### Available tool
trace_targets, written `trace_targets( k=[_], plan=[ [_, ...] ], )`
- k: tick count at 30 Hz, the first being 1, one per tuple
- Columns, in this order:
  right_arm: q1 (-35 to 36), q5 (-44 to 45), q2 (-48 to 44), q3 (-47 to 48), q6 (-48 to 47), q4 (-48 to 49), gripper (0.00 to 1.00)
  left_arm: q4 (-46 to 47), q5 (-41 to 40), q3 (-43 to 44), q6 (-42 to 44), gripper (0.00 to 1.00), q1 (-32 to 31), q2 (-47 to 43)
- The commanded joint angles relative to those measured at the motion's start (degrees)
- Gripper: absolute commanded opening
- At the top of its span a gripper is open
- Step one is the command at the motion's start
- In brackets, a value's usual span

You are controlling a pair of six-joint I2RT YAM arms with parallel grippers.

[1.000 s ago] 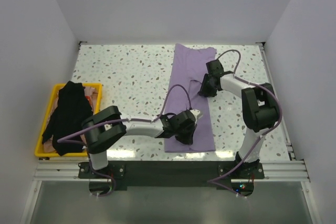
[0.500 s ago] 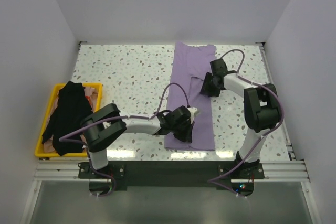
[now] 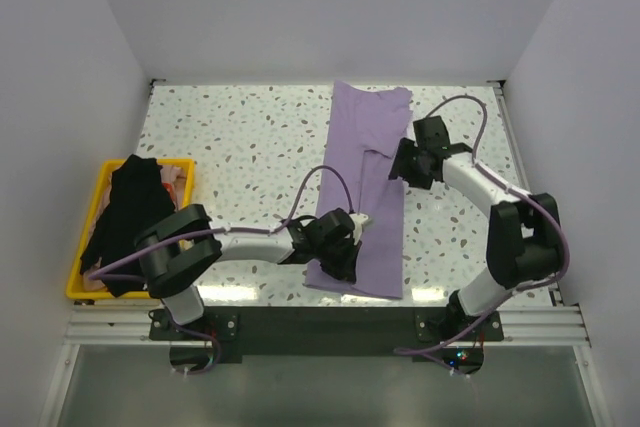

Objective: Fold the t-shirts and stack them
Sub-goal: Fold the tshirt

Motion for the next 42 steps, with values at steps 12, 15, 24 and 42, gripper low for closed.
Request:
trace_targets(
  k=[12,15,24,42],
  plan=[
    [0.26,-9.43,-28.57,-22.19,2.52,-12.33,0.61,-6.99,-1.88,1.35,1.29,0.17,2.48,-12.22],
    [1.57,-11.27,-35.42,-26.85,4.19,-16.38,0.60,-9.18,-2.33,-1.63,-1.43,0.22,7.40,-18.37],
    [7.72,-13.48,-47.92,-37.04,10.87,-24.12,0.49,-13.41,-4.79,-11.03,-5.48,0.24,12.68,-26.91],
    [10.01,-17.78,-48.71,-44.96,15.36,-17.18,0.43,-7.70,-0.30,-18.51,-8.47,0.36,12.86,-24.81]
  ],
)
